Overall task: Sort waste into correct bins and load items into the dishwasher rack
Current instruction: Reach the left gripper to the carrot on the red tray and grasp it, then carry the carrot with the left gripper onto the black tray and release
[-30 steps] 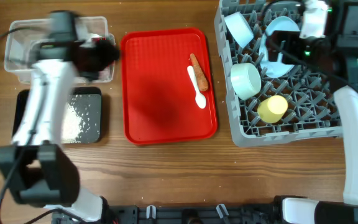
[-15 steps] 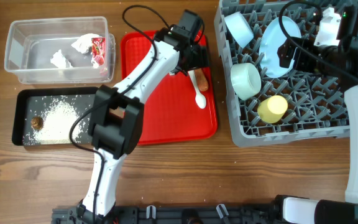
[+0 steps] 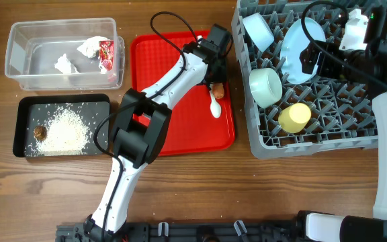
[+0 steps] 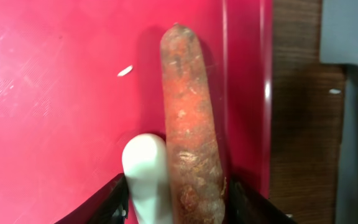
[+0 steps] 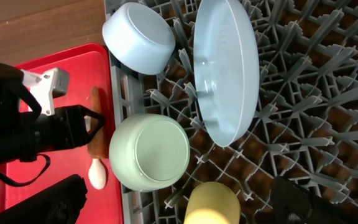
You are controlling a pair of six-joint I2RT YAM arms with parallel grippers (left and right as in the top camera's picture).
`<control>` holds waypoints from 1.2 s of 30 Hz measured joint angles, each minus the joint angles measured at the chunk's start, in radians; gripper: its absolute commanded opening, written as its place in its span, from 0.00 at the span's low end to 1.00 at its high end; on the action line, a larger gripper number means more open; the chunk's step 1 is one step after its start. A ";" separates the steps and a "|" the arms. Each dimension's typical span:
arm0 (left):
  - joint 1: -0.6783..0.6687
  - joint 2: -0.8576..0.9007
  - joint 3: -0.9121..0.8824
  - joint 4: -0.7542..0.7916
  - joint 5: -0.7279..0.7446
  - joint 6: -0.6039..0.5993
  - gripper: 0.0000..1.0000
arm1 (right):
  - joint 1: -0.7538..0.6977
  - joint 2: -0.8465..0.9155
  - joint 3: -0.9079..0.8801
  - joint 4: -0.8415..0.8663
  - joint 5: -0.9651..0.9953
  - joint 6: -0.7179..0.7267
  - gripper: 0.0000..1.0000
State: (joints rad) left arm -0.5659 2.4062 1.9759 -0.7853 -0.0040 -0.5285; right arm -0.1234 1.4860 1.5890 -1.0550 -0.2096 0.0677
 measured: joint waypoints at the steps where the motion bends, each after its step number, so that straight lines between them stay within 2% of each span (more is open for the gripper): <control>1: 0.000 0.000 0.002 -0.021 -0.010 0.000 0.51 | 0.000 0.000 0.000 0.000 0.000 0.000 0.98; 5: 0.014 0.000 0.011 -0.123 -0.029 0.005 0.50 | 0.000 0.000 0.000 0.000 0.000 0.000 0.98; 7: 0.036 -0.002 0.021 -0.192 -0.029 0.013 0.52 | 0.000 0.000 0.000 0.000 0.000 0.000 0.98; 10: 0.104 -0.008 0.053 -0.353 -0.040 0.073 0.67 | 0.000 0.000 0.000 0.000 0.000 0.000 0.98; 13: 0.145 -0.061 0.079 -0.426 -0.061 0.147 0.75 | 0.000 0.000 0.000 0.000 0.000 0.000 0.98; 17: 0.140 -0.087 0.088 -0.441 -0.063 0.187 0.73 | 0.000 0.000 0.000 0.000 0.000 0.000 0.98; 20: 0.139 -0.087 0.080 -0.463 -0.063 0.094 0.73 | 0.000 0.000 0.000 -0.008 0.000 0.000 0.98; 24: 0.124 -0.087 -0.030 -0.320 -0.028 0.009 0.66 | 0.000 0.000 0.000 -0.010 0.000 0.000 0.98; 27: 0.087 -0.087 -0.064 -0.216 -0.021 0.000 0.65 | 0.000 0.000 0.000 -0.011 0.000 0.000 0.98; 29: 0.061 -0.087 -0.080 -0.177 -0.020 -0.010 0.59 | 0.000 0.000 0.000 -0.012 0.000 0.000 0.98; 30: 0.045 -0.084 -0.083 -0.165 -0.020 -0.027 0.50 | 0.000 0.000 0.000 -0.013 0.000 0.000 0.98; 31: 0.035 -0.080 -0.083 -0.161 -0.020 -0.040 0.33 | 0.000 0.000 0.000 -0.014 0.000 0.000 0.98; 32: 0.021 -0.073 -0.085 -0.160 -0.019 -0.060 0.20 | 0.000 0.000 0.000 -0.015 0.000 0.000 0.98; 36: 0.017 -0.067 -0.086 -0.156 -0.013 -0.077 0.13 | 0.000 0.000 0.000 -0.015 0.000 0.000 0.98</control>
State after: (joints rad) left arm -0.5488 2.3394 1.8896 -0.9417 -0.0170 -0.6056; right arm -0.1234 1.4860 1.5890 -1.0698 -0.2092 0.0677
